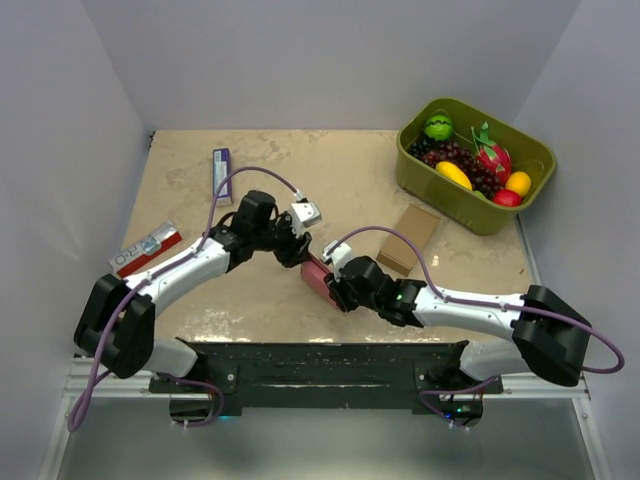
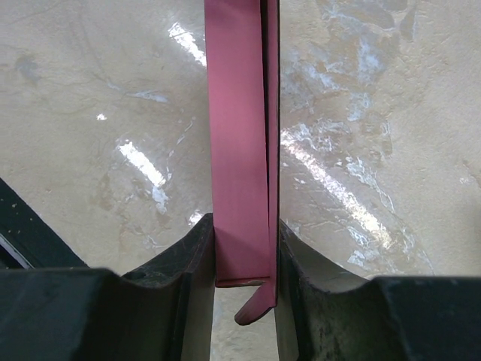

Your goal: Fold the paper box

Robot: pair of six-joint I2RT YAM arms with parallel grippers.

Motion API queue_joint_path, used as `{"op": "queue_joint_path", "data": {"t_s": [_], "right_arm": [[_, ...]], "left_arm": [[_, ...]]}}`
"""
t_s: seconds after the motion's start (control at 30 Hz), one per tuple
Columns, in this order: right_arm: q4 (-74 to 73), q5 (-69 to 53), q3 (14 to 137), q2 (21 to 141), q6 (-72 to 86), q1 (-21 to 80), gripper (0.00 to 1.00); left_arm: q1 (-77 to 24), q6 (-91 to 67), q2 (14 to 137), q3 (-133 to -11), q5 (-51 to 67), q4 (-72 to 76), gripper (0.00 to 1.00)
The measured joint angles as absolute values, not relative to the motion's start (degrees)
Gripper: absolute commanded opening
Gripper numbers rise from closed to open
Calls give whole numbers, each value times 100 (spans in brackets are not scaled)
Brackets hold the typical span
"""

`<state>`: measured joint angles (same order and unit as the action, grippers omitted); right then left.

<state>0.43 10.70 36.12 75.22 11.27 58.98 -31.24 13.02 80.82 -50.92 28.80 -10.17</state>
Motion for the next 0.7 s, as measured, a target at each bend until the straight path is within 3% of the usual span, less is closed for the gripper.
{"op": "queue_joint_path", "data": {"t_s": [0.53, 0.7], "right_arm": [[3, 895, 3675, 7550, 1000, 5898, 22], [3, 880, 3675, 7568, 1000, 5898, 22]], "left_arm": [[-3116, 1441, 7990, -5179, 2506, -1356, 52], [-2969, 1525, 7990, -5188, 2534, -1531, 46]]}}
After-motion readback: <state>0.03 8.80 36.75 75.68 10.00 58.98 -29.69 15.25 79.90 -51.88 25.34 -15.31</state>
